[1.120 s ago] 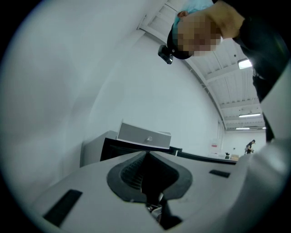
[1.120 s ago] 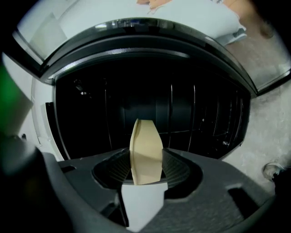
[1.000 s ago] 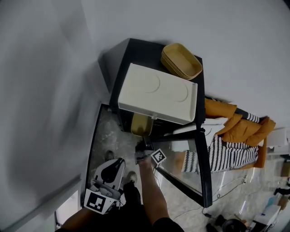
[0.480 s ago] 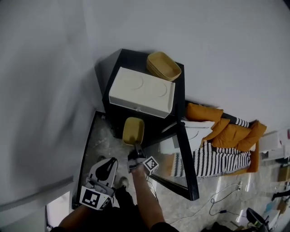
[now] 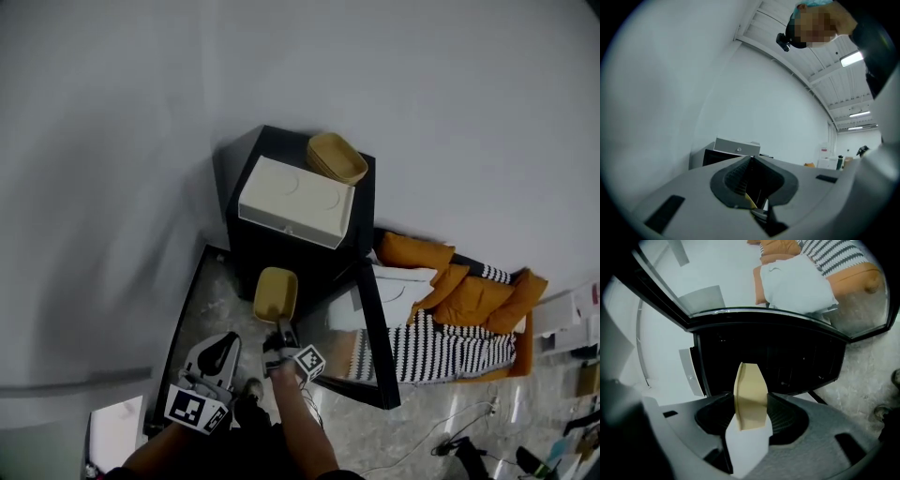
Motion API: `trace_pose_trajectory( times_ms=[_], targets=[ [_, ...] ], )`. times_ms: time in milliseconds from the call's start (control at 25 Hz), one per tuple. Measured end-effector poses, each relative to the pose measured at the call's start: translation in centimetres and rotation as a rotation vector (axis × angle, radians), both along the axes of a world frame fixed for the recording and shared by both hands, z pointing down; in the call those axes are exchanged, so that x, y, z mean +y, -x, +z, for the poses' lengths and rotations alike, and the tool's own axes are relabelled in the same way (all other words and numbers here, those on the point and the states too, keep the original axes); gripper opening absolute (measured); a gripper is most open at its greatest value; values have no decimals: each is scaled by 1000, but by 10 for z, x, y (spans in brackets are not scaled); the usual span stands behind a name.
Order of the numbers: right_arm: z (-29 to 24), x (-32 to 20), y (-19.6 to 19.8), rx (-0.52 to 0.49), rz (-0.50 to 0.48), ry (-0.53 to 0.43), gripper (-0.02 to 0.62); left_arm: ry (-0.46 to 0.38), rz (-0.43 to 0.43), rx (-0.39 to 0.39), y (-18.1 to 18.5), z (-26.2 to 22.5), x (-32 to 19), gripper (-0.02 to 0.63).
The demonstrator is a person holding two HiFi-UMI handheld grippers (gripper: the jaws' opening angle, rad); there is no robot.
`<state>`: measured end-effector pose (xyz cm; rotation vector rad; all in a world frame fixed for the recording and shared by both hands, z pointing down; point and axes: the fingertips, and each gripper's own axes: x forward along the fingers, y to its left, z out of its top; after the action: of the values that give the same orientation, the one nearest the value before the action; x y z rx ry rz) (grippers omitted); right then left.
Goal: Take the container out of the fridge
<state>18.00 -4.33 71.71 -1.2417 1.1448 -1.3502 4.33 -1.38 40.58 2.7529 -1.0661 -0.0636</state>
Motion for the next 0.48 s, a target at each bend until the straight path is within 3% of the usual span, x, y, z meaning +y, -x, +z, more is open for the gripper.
trace_pose_trajectory(
  times_ms=[480],
  targets=[
    [-58,36,33,30,29,-1,196,25,36,-12,47,3,-7,17]
  ],
)
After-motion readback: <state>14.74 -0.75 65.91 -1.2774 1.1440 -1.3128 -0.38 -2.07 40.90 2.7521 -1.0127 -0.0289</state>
